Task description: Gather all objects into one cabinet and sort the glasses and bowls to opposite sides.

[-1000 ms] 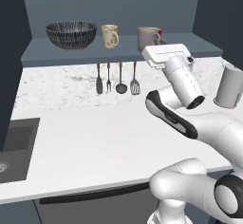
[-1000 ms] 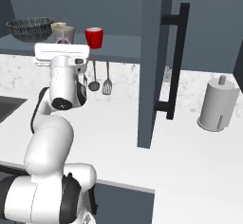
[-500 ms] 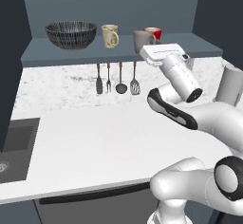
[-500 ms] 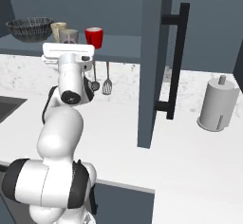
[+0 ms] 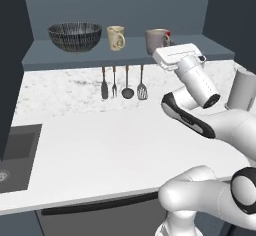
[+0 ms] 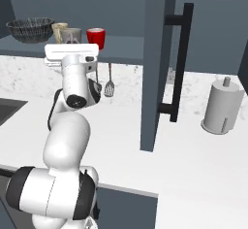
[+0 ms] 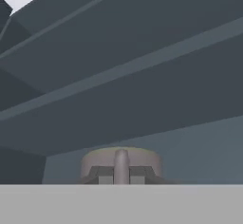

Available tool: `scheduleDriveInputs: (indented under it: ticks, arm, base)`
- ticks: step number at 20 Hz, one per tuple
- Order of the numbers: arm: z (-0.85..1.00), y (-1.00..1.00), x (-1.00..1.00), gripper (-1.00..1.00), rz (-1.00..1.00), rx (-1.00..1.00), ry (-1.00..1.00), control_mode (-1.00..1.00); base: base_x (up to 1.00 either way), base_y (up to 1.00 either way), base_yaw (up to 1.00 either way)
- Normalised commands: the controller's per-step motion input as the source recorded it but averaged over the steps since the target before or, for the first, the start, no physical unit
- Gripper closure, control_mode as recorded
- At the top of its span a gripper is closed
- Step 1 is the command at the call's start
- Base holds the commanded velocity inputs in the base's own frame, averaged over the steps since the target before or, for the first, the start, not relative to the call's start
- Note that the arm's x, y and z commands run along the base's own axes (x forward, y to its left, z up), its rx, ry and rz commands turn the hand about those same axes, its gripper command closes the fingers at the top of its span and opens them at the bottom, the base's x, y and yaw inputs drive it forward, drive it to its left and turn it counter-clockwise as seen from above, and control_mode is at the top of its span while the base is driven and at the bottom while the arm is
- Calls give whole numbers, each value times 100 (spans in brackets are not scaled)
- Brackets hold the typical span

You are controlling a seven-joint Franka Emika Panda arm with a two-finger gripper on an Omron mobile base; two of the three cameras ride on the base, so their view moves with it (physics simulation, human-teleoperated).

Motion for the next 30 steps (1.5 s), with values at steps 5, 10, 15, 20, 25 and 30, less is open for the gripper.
scheduleDriveInputs:
  ticks: [5, 10, 15, 20, 25, 30]
  arm:
    - [-25, 7, 11, 100, 0, 0, 0, -100]
    - [-17, 7, 35, 100, 0, 0, 0, -100]
    - [-19, 6, 48, 100, 0, 0, 0, -100]
    - [-27, 4, 54, 100, 0, 0, -2, -100]
    - [-30, 6, 52, 100, 0, 0, -2, -100]
    - [36, 13, -18, -100, 0, 1, 0, -100]
  base:
    - [0, 0, 0]
    - [0, 0, 0]
    - [0, 0, 0]
    - [0, 0, 0]
    - [0, 0, 0]
    - [0, 0, 0]
